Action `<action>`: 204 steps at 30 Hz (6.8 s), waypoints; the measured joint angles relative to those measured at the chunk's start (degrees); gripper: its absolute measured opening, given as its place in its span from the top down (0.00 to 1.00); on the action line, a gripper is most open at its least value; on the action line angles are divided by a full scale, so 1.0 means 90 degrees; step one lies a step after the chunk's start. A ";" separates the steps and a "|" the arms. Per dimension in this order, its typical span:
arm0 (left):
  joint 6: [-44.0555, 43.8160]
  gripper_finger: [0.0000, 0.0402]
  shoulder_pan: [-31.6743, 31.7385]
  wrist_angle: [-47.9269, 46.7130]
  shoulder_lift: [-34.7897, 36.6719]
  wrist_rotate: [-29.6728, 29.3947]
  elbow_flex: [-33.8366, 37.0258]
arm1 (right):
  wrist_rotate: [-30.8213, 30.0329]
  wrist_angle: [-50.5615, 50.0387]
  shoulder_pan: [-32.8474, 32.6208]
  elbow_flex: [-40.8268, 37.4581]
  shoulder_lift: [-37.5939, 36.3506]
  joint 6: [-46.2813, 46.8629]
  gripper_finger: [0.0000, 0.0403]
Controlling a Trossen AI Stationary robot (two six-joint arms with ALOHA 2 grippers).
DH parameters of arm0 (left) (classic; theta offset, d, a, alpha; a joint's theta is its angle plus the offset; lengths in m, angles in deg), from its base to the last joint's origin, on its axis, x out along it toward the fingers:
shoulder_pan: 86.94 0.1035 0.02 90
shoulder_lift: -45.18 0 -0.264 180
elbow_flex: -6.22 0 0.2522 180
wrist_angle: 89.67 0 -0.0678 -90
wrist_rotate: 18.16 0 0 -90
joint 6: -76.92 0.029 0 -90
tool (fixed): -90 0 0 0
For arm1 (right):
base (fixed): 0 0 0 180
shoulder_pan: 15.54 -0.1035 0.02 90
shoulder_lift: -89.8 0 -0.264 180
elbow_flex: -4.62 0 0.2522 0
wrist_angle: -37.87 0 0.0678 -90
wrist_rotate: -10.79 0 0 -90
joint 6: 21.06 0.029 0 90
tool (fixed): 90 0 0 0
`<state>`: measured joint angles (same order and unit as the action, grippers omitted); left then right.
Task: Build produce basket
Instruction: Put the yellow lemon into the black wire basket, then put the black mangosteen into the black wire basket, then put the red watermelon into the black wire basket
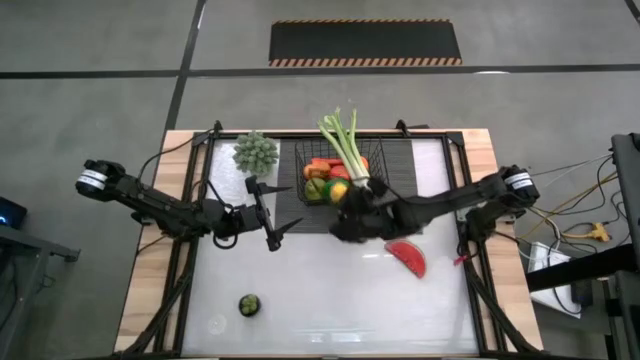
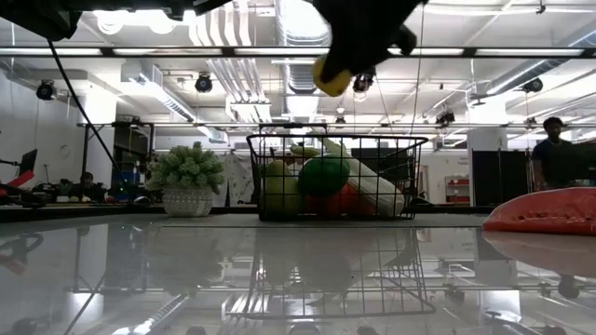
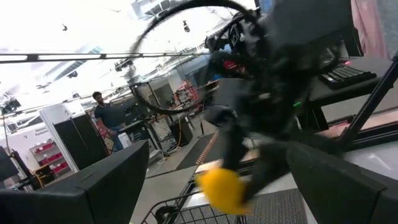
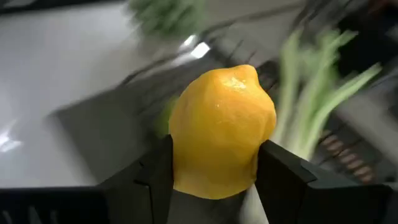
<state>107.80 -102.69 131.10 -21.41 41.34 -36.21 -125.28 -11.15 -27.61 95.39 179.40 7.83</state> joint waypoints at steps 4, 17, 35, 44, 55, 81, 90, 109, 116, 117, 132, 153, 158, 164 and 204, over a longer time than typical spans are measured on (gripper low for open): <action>0.0009 0.10 0.0000 0.0034 0.0000 0.0000 0.0000 | -0.0813 0.1420 0.0551 -0.0495 0.0010 -0.0681 0.57; 0.0247 0.10 0.0000 0.0029 0.0000 -0.0015 0.0005 | 0.0098 0.0403 0.1665 -0.0777 -0.0010 0.1226 0.39; -0.1597 0.10 -0.0078 -0.1106 -0.0002 0.0038 0.0000 | 0.0395 0.0076 0.1122 -0.0749 -0.0695 -0.0638 0.25; -0.5092 0.10 -0.1060 -0.2935 -0.0037 0.0105 -0.0178 | 0.0404 0.0068 0.0348 -0.1156 -0.1320 -0.1439 0.29; -0.7367 0.10 -0.2545 -0.6283 -0.0758 -0.0260 -0.1727 | 0.0404 0.1002 0.0272 -0.2283 -0.2184 -0.1522 0.30; -1.0903 0.15 -0.3563 -1.1437 -0.3065 0.2829 -0.3857 | 0.0459 0.1767 0.0275 -0.2638 -0.2363 -0.1883 0.31; -1.0864 0.16 -0.3555 -1.1223 -0.3278 0.2817 -0.3691 | 0.0465 0.1767 0.0275 -0.2638 -0.2363 -0.1832 0.31; -0.9656 0.43 -0.3032 -1.0947 -0.3331 0.2606 -0.4582 | 0.1022 0.1556 0.0270 -0.2640 -0.2363 -0.1970 0.32; -0.6975 0.43 -0.2096 -1.2044 -0.3313 0.2569 -0.5519 | 0.1291 0.1146 0.0017 -0.2643 -0.2501 -0.2119 0.35; -0.6589 0.43 -0.1942 -1.2220 -0.3313 0.2568 -0.5631 | 0.1293 0.1062 -0.0049 -0.2643 -0.2550 -0.2124 0.35; -0.1109 0.43 0.1297 -1.2648 -0.3291 0.2574 -0.6870 | 0.1291 0.1170 -0.1216 -0.3046 -0.2926 -0.1971 0.40; -0.1591 0.43 0.4296 -1.0759 -0.4428 0.1923 -0.6628 | 0.1286 0.1510 -0.1297 -0.3063 -0.2892 -0.1706 0.40; -0.1392 0.42 0.4294 -1.0599 -0.4543 0.1317 -0.6579 | 0.1284 0.1528 -0.1297 -0.3063 -0.2892 -0.1706 0.40; -0.1373 0.36 0.4294 -1.0586 -0.4575 0.1297 -0.6564 | 0.1283 0.1527 -0.1297 -0.3063 -0.2892 -0.1706 0.40; -0.1888 0.24 0.1366 -0.7807 -0.1250 0.1477 -0.4016 | 0.3875 -0.2635 -0.1282 -0.3304 -0.2409 0.5287 0.40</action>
<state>90.81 -90.39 60.84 -32.65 54.63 -72.35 -90.41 -34.87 -39.16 65.66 157.72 55.41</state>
